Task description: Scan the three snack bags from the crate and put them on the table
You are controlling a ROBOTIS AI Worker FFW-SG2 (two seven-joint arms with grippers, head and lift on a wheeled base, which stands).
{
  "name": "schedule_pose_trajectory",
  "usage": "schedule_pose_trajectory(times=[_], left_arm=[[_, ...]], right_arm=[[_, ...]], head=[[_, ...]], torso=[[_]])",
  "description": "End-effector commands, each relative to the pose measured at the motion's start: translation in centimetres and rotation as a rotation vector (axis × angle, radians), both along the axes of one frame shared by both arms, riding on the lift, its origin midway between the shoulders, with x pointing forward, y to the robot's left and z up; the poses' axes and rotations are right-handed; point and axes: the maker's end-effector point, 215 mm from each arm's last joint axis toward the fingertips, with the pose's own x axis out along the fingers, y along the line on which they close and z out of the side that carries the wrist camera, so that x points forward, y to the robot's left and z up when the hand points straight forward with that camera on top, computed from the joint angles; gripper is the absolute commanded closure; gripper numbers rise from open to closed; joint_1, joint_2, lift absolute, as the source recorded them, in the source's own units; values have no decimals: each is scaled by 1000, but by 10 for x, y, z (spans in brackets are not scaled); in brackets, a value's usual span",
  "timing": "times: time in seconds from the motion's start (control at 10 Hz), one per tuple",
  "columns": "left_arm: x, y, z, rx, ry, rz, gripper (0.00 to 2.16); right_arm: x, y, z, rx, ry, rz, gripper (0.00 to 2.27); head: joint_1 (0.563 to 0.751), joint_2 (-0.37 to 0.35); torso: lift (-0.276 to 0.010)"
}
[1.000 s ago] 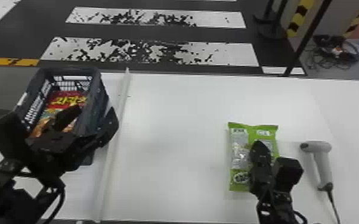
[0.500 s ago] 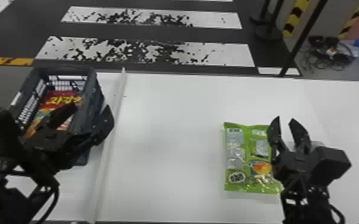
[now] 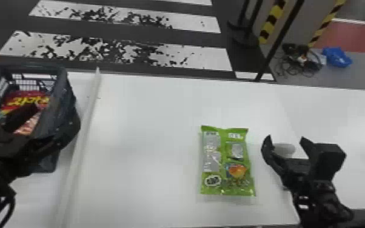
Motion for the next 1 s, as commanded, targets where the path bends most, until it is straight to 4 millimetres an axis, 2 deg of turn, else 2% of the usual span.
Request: schedule_pose_trajectory(times=[0.0,0.2,0.5,0.6,0.7,0.9], left_arm=[[1,5,-1,1,-3,9,33],[4,7,-4,-2,-5,12,29],[6,5,-3,-3,-8,9,26],[6,5,-3,-2,-6,8,26],[6,5,-3,-2,-6,8,26],[6,5,-1,-1,-9,7,26]], right_arm=[[-8,-32,-16,3,59,-22,76],[-24,-47,-49,95,166,24,80],[-30,-56,-92,166,289,58,110],[-31,-54,-101,182,317,71,272],[-32,-52,-106,187,333,77,667],[-36,-48,-120,213,401,77,1750]], head=[[695,-187],[695,-223],[695,-250],[695,-256],[695,-259],[695,-259]], torso=[[-94],[-94],[-94],[-94],[-94],[-94]])
